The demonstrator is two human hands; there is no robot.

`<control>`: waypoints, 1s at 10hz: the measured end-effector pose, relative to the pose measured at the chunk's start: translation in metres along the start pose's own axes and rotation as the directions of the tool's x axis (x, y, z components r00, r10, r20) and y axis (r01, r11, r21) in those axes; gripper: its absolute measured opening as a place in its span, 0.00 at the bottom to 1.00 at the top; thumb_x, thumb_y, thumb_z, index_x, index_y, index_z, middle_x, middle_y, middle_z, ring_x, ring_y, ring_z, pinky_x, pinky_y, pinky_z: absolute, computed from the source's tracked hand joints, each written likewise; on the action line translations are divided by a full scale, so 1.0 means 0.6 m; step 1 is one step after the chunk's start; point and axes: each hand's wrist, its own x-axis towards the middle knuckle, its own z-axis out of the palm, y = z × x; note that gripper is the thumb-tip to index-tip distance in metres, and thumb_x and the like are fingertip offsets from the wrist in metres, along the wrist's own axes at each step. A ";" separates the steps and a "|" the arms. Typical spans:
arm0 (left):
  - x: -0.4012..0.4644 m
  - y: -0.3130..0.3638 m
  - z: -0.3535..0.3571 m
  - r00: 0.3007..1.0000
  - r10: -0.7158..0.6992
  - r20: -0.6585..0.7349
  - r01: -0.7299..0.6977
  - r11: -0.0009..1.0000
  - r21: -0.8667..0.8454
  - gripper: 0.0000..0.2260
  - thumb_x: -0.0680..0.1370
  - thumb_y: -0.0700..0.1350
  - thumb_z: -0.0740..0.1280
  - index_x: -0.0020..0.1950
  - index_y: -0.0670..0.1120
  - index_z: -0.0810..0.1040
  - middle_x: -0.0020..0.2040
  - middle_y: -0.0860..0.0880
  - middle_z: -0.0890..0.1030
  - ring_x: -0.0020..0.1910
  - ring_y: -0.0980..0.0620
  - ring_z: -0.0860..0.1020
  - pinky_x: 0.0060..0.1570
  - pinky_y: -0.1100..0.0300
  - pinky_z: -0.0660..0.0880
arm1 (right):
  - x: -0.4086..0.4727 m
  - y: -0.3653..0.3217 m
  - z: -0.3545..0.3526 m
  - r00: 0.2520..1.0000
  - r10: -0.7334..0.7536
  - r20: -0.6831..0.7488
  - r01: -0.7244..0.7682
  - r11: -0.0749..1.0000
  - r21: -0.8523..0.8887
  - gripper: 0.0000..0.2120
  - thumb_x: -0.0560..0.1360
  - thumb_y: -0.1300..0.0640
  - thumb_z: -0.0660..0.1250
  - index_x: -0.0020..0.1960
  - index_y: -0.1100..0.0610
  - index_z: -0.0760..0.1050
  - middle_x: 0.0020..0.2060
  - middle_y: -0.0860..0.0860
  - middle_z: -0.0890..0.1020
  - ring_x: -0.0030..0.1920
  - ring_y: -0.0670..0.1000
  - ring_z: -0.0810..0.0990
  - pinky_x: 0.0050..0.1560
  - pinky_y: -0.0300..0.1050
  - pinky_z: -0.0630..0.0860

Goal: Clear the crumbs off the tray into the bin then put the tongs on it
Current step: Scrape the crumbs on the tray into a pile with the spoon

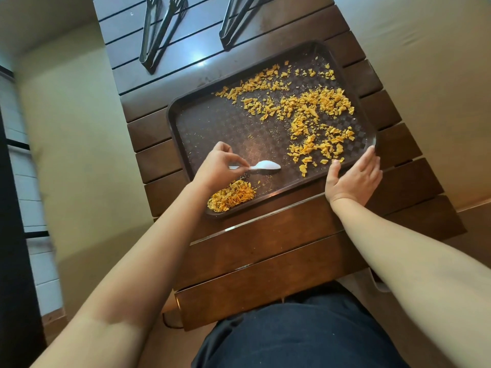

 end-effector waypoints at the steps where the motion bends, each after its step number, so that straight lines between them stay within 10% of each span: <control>1: -0.009 -0.017 -0.003 0.998 -0.031 0.046 0.030 0.999 0.025 0.07 0.73 0.47 0.71 0.49 0.49 0.84 0.50 0.51 0.67 0.49 0.55 0.67 0.49 0.62 0.70 | 0.000 0.001 0.001 1.000 -0.002 0.002 0.002 1.000 0.000 0.37 0.74 0.41 0.52 0.75 0.63 0.49 0.72 0.62 0.61 0.73 0.60 0.57 0.72 0.55 0.52; 3: -0.039 -0.062 -0.041 0.978 -0.116 0.174 0.112 0.993 0.034 0.06 0.71 0.48 0.73 0.47 0.50 0.84 0.51 0.51 0.70 0.51 0.56 0.70 0.48 0.62 0.70 | 0.000 0.003 0.002 1.000 0.001 0.011 -0.002 1.000 0.004 0.38 0.74 0.41 0.52 0.75 0.63 0.49 0.72 0.62 0.61 0.73 0.59 0.57 0.72 0.55 0.52; 6: 0.026 -0.059 -0.054 0.867 -0.467 -0.173 0.330 0.799 -0.502 0.13 0.81 0.45 0.59 0.64 0.48 0.76 0.57 0.45 0.79 0.39 0.54 0.76 0.29 0.66 0.69 | 0.004 0.008 -0.001 0.998 0.055 -0.014 -0.051 0.984 0.171 0.32 0.75 0.45 0.52 0.75 0.60 0.54 0.71 0.61 0.63 0.72 0.58 0.59 0.72 0.54 0.52; 10: 0.118 -0.048 -0.062 0.808 -0.551 -0.210 0.380 0.759 -0.529 0.16 0.79 0.44 0.63 0.67 0.49 0.73 0.64 0.48 0.76 0.58 0.49 0.76 0.53 0.57 0.78 | 0.032 -0.004 -0.011 0.992 0.110 -0.061 -0.107 0.993 0.054 0.32 0.74 0.47 0.54 0.74 0.61 0.56 0.68 0.61 0.67 0.66 0.61 0.66 0.66 0.57 0.60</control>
